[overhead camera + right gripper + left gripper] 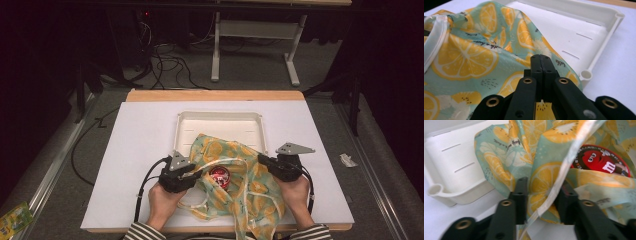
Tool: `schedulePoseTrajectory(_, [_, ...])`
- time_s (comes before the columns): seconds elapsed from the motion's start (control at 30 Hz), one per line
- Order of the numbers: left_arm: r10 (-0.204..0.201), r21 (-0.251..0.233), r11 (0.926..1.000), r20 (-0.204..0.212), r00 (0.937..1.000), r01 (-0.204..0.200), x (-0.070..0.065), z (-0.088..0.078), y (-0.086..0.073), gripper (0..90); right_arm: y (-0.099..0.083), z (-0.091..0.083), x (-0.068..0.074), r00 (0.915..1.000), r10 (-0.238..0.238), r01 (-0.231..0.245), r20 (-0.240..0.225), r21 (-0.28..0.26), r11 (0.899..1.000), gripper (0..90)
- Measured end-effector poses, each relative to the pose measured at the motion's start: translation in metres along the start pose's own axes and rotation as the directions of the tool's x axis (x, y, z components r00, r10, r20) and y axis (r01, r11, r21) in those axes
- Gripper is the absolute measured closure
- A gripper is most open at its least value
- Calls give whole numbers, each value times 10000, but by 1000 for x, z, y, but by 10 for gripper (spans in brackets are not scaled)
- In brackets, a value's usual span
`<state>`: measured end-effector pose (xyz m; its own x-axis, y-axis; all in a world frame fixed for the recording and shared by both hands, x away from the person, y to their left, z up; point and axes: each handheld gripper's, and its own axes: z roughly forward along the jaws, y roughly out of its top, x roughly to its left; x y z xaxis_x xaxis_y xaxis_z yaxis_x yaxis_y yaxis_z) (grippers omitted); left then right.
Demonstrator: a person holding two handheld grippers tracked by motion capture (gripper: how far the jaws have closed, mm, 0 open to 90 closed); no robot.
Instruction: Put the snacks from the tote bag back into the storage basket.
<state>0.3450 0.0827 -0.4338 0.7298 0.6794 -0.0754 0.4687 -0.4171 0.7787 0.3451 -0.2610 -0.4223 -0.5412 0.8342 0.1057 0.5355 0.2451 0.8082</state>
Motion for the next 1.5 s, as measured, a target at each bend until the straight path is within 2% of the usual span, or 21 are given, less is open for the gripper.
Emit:
schedulePoseTrajectory(0.1, [183, -15, 9998, 96, 9998, -183, 0, 1, -1, 825, -2, 5, -4, 10000, 20, -22, 83, 172, 9999, 900])
schedulePoseTrajectory(0.17, [204, -26, 9998, 180, 9996, -204, 2, 0, 0, 893, -2, 8, -5, 9999, 53, -56, 124, 280, 9996, 900])
schedulePoseTrajectory(0.5, [11, -223, 9998, 167, 9999, -7, 13, -6, 1, 899, -8, 22, -4, 9999, -5, -6, 146, 770, 9970, 900])
schedulePoseTrajectory(0.67, [148, -157, 9998, 272, 9995, -143, 9, -4, 1, 900, -10, 25, -2, 9999, 12, -26, 146, 922, 9957, 900])
schedulePoseTrajectory(0.73, [160, -181, 9997, 359, 9992, -154, 7, -3, 1, 900, -11, 23, -1, 9998, 3, -17, 181, 785, 9969, 837])
schedulePoseTrajectory(0.93, [285, -211, 9994, 477, 9985, -275, 4, -5, 1, 900, -12, 6, 7, 9996, -27, 17, 293, 344, 9994, 754])
schedulePoseTrajectory(1.1, [273, -253, 9993, 537, 9982, -260, 3, -5, 1, 900, -14, -12, 19, 9996, -232, 234, 163, -108, 9997, 692])
schedulePoseTrajectory(1.37, [296, -302, 9992, 512, 9983, -281, 1, -7, 1, 900, -19, -34, 45, 9976, -557, 536, -409, -516, 9972, 664])
schedulePoseTrajectory(1.5, [342, -292, 9990, 515, 9981, -327, 1, -7, 1, 900, -22, -41, 60, 9949, -712, 682, -719, -428, 9968, 654])
